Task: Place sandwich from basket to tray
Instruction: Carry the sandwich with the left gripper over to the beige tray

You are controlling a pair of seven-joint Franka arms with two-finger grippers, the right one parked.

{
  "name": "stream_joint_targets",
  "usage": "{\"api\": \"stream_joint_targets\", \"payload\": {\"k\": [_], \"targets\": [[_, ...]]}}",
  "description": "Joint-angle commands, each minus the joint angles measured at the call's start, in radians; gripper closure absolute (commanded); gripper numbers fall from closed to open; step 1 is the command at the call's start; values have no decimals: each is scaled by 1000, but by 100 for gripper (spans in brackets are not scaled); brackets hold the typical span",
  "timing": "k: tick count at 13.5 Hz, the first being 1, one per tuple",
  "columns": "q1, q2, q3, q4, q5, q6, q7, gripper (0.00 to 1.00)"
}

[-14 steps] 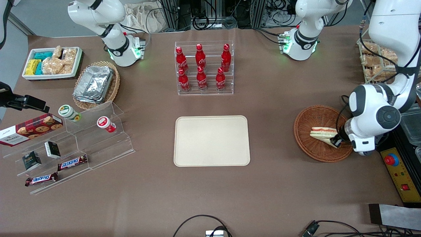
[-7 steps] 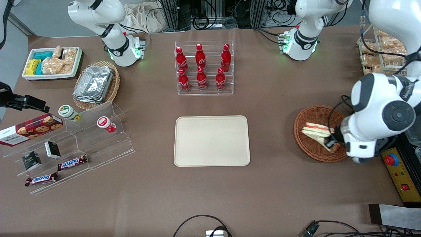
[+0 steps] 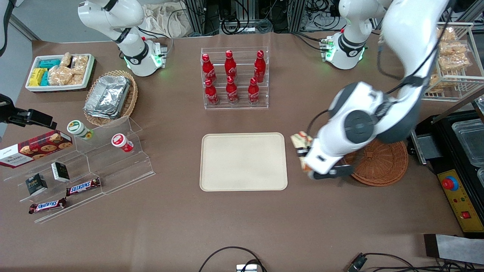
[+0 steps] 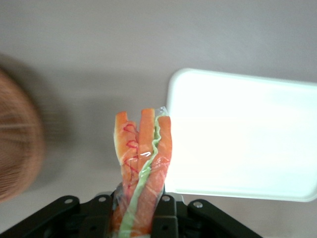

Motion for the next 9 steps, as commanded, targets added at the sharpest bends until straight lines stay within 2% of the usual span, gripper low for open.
{"api": "stream_joint_targets", "payload": {"k": [1, 4, 6, 7, 8, 9], "targets": [[-86, 186, 19, 140, 56, -2, 8, 100], [-157, 304, 74, 140, 138, 164, -14, 100], [-217, 336, 134, 139, 145, 192, -33, 100], [-237, 336, 161, 139, 143, 192, -36, 96], [-240, 330, 166, 139, 137, 186, -37, 67], [-238, 321, 168, 139, 143, 180, -36, 1]]}}
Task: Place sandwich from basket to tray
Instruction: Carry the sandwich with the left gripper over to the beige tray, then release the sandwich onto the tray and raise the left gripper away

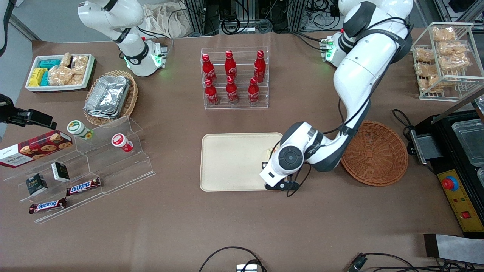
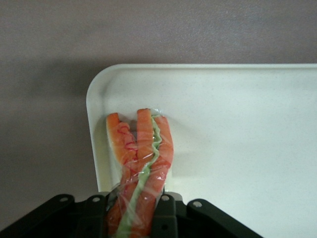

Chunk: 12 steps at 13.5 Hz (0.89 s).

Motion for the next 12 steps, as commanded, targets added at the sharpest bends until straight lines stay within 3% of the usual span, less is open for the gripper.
{"api": "stream_joint_targets", "payload": {"k": [1, 6, 8, 9, 10, 12], "targets": [[-31, -6, 39, 21, 29, -16, -19, 0], [18, -203, 39, 21, 11, -187, -19, 0], [102, -300, 31, 3, 7, -282, 0, 0], [177, -353, 0, -20, -32, -301, 19, 0], [234, -416, -17, -78, -84, -298, 54, 0], [288, -568, 8, -253, -112, -263, 175, 0]]}}
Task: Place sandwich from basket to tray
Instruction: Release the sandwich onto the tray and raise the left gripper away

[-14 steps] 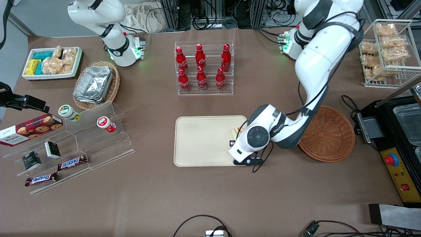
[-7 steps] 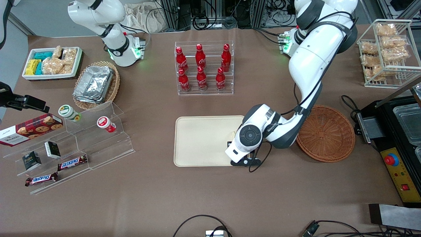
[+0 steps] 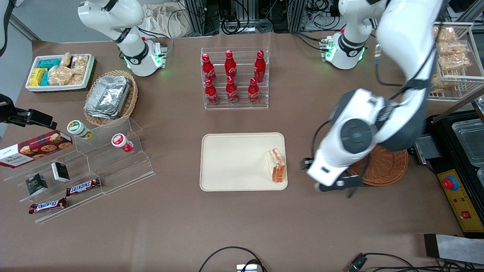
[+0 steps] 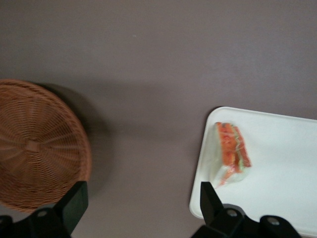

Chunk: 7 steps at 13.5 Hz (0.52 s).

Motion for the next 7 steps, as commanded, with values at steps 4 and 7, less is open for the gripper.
{"api": "stream_joint_targets", "payload": {"k": [4, 7], "targets": [[-29, -449, 310, -520, -203, 176, 387, 0], [-56, -504, 431, -551, -217, 133, 579, 0]]}}
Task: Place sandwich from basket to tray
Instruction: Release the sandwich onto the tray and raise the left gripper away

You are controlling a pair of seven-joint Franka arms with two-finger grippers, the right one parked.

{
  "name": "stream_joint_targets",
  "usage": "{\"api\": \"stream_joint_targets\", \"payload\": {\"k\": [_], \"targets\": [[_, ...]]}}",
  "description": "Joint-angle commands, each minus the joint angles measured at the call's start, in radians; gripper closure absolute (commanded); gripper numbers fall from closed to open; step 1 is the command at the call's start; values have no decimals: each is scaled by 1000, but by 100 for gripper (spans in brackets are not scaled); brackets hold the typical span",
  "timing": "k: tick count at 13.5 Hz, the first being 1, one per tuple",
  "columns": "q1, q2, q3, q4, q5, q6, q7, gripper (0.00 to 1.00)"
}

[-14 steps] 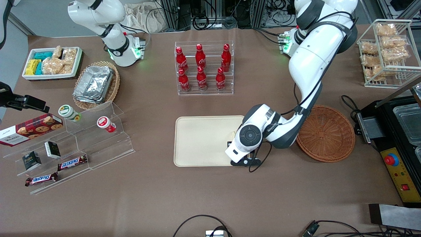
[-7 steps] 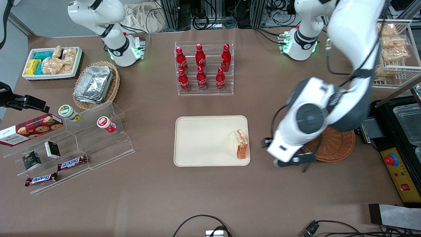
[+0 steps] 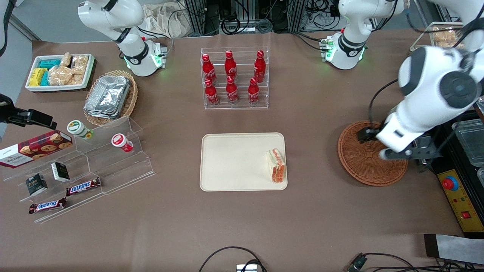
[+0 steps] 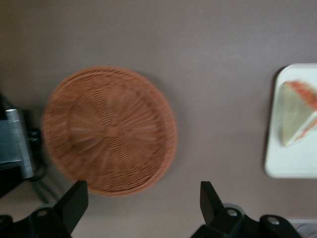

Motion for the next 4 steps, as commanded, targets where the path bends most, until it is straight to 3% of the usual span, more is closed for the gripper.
{"api": "stream_joint_targets", "payload": {"k": [1, 4], "targets": [[-26, -66, 83, -53, -18, -11, 134, 0], [-6, -4, 90, 85, -6, -107, 196, 0]]}}
